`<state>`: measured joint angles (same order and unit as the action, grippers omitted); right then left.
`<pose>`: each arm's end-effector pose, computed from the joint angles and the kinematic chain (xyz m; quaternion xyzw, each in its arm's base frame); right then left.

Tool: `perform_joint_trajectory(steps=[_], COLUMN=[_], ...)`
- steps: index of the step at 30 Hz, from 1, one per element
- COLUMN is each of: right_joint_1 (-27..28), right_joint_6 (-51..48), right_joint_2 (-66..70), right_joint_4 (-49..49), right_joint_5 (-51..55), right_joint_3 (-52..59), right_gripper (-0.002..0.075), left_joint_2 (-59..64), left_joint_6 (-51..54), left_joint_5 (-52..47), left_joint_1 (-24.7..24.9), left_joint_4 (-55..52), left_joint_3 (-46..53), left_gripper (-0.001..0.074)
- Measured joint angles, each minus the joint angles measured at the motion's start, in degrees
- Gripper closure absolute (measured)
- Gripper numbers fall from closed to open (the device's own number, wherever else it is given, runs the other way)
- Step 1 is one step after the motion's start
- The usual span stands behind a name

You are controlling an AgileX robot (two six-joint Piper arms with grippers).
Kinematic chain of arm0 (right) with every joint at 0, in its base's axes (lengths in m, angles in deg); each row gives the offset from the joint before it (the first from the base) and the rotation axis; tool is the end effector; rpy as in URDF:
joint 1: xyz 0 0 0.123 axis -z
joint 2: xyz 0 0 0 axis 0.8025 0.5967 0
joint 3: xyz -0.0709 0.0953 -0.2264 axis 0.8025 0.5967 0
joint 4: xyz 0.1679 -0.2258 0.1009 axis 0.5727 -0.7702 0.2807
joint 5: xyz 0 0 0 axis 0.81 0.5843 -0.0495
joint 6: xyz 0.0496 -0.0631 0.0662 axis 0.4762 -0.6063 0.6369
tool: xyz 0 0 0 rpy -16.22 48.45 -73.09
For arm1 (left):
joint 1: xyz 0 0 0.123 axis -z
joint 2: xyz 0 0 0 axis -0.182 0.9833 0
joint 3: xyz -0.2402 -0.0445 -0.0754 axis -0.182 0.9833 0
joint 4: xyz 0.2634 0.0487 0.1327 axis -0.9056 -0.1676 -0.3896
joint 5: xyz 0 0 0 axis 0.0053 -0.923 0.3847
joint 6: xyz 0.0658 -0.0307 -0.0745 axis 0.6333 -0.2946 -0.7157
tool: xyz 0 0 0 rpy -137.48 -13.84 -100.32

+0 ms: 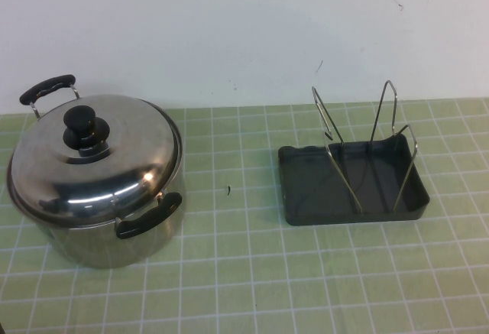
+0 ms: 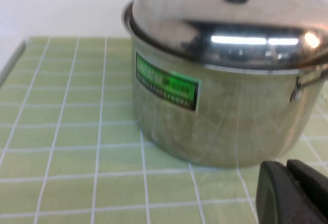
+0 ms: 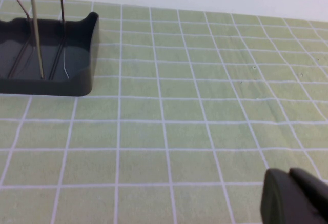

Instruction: Put pot lid on rack

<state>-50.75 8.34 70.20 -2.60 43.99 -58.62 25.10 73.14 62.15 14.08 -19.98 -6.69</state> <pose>0.1423 -0.0101 0.1719 -0.0208 0.7977 -0.0645 0.5992 0.1451 -0.0113 0.1831 -0.0233 0.7605 -0.0732 0.6448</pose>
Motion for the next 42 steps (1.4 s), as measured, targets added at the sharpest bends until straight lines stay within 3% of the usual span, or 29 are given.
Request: perform_joint_trajectory(steps=[13, 24, 28, 35, 42], right_joint_1=[0.0, 0.0, 0.0, 0.0, 0.0], right_joint_6=[0.0, 0.0, -1.4, -2.0, -0.7], right_joint_2=[0.0, 0.0, 0.0, 0.0, 0.0], right_joint_4=[0.0, -1.0, -8.6, -17.5, -17.6], right_joint_5=[0.0, -0.9, -7.2, -32.5, -54.8], right_joint_3=[0.0, 0.1, 0.6, 0.6, 0.6], right_gripper=[0.0727, 0.0727, 0.0727, 0.0727, 0.0727], left_joint_2=[0.0, 0.0, 0.0, 0.0, 0.0], left_joint_6=[-0.1, -0.1, -0.1, -0.1, -0.1], left_joint_5=[-3.9, -1.1, 12.2, 39.9, 51.1], left_joint_1=[0.0, 0.0, 0.0, 0.0, 0.0], left_joint_4=[0.6, -0.4, -1.0, -1.0, -1.0], left_joint_3=[-0.1, 0.0, 0.0, 0.0, 0.0], left_gripper=[0.0737, 0.0737, 0.0737, 0.0737, 0.0737])
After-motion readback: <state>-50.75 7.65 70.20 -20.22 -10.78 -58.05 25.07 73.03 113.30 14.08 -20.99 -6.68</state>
